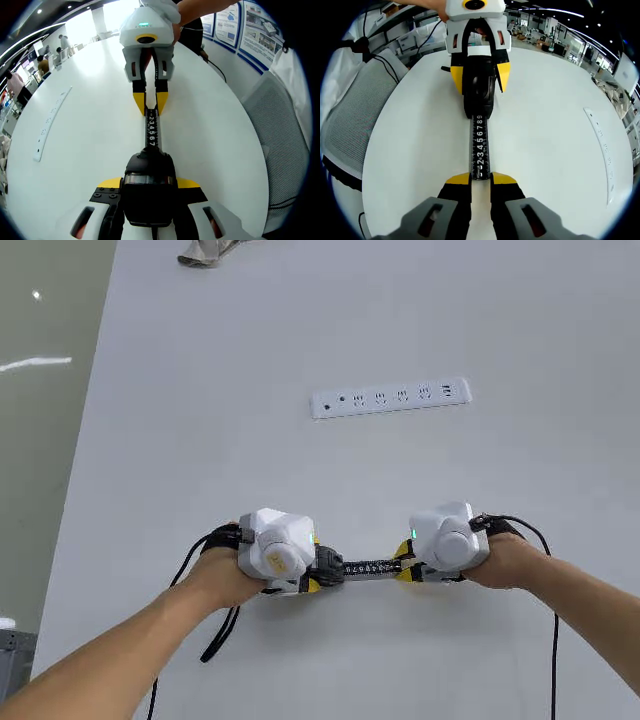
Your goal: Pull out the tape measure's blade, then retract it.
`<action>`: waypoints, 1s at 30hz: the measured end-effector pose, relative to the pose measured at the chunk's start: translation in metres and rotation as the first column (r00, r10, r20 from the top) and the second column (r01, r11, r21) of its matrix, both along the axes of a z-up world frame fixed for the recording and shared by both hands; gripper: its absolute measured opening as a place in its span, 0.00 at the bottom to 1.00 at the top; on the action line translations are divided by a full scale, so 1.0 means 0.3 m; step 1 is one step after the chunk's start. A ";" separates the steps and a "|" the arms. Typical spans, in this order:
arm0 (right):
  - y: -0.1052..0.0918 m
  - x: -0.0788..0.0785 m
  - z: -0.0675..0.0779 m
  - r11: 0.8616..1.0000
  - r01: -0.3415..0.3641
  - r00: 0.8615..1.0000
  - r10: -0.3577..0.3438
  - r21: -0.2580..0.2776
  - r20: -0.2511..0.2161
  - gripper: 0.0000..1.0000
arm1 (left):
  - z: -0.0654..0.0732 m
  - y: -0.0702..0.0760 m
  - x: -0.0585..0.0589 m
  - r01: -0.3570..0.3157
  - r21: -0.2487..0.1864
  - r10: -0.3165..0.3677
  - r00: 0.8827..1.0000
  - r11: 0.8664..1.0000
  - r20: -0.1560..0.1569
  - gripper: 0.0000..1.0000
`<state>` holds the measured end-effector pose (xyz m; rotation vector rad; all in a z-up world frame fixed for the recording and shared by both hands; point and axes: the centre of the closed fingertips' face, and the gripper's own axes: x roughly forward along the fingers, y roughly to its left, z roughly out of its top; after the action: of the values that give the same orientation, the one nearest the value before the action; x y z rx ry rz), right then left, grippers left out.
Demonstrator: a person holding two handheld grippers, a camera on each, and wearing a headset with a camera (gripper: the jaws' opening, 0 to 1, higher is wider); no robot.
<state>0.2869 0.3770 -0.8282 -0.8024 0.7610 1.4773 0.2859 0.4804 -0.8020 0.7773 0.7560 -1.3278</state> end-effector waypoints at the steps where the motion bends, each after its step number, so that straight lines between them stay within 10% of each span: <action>1: -0.007 0.001 0.000 1.000 0.001 1.000 -0.001 -0.002 0.000 0.13 | 0.000 0.000 0.000 0.000 0.000 0.000 1.000 1.000 0.000 0.35; 30: -0.136 0.016 0.005 1.000 0.020 1.000 -0.020 -0.021 0.004 0.12 | 0.001 -0.002 0.003 -0.003 0.003 0.003 1.000 1.000 -0.011 0.35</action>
<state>0.2918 0.3362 -0.8267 -0.8112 0.7813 1.4519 0.2868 0.4799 -0.8015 0.7716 0.7675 -1.3294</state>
